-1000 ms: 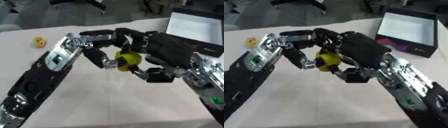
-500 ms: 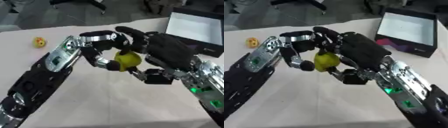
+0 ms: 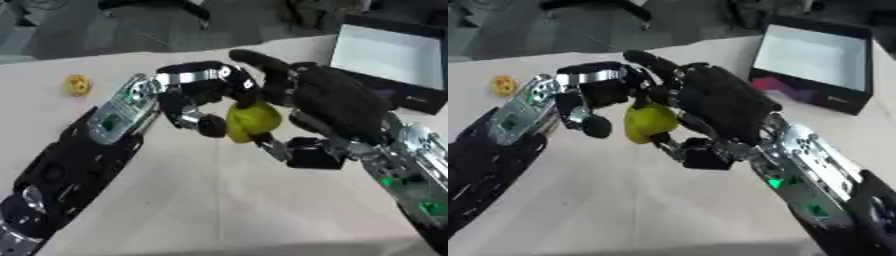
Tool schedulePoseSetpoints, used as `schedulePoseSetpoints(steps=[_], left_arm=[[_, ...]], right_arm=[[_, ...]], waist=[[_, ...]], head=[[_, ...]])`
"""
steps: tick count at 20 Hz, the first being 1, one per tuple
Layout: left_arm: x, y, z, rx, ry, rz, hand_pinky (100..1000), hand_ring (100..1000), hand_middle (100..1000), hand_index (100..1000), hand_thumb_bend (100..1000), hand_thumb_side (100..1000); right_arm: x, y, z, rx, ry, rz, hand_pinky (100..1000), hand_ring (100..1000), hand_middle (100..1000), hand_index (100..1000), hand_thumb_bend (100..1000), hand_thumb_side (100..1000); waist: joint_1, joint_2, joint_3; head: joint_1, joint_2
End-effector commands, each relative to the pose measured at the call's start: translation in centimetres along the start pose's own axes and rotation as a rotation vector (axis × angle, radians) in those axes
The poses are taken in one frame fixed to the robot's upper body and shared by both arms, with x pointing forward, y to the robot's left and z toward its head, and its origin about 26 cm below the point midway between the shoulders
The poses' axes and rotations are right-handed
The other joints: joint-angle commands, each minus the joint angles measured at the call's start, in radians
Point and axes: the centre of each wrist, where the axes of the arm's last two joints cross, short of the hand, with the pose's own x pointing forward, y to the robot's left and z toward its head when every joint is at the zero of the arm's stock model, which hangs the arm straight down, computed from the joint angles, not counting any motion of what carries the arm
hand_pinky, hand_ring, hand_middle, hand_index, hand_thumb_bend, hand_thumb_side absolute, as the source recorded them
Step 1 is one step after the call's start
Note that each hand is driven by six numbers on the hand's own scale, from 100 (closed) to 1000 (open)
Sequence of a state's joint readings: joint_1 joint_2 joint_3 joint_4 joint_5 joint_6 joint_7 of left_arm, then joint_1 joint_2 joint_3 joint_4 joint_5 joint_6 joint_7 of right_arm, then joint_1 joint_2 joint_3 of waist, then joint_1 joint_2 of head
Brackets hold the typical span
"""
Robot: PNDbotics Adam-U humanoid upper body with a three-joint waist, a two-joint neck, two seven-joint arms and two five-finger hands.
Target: Pick up the objects with one hand, pass them to the other hand, and then place them into the box on the other side of the table.
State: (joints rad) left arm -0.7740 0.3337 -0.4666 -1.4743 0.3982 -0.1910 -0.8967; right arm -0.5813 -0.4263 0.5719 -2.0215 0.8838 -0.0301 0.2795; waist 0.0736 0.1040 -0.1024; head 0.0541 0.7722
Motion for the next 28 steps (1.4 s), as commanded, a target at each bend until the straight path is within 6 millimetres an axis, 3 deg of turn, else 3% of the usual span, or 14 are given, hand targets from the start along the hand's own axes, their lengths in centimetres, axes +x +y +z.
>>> schedulePoseSetpoints(steps=[1,6,12,13,24,28], left_arm=[[1.0,0.8,-0.4,0.009,-0.04,0.008,727,572,557,730,557,730],[0.1,1.7,1.2,0.075,0.021,0.052,718,571,555,722,407,857],[-1.5,2.7,4.1,0.174,0.115,0.066,715,572,556,720,301,906],[-1.7,2.9,4.6,0.191,0.128,0.067,715,573,556,719,327,881],[-3.2,3.7,7.9,0.281,0.223,0.048,714,578,560,718,272,860],[-1.9,4.1,10.8,0.303,0.25,-0.043,710,575,560,720,218,826]], right_arm=[[-1.2,-0.3,0.2,-0.001,0.044,0.034,615,599,1000,208,100,100],[-1.2,-0.2,0.2,-0.003,0.043,0.025,604,591,1000,200,100,100],[-1.2,-0.1,0.3,-0.014,0.04,0.012,600,584,1000,196,100,100],[-1.2,-0.1,0.3,-0.016,0.04,0.012,599,584,1000,196,100,100],[-1.4,-0.1,0.5,-0.042,0.045,0.027,607,588,1000,199,100,100],[-2.9,-0.5,1.8,-0.023,0.134,0.082,621,595,1000,204,100,100]], waist=[[-0.005,-0.014,0.002],[-0.006,-0.014,0.003],[-0.008,-0.015,0.005],[-0.008,-0.015,0.005],[-0.012,-0.014,0.008],[-0.011,-0.017,0.013]], head=[[-0.003,-0.002],[-0.002,-0.002],[-0.007,-0.002],[-0.008,-0.002],[-0.011,-0.002],[-0.034,-0.002]])
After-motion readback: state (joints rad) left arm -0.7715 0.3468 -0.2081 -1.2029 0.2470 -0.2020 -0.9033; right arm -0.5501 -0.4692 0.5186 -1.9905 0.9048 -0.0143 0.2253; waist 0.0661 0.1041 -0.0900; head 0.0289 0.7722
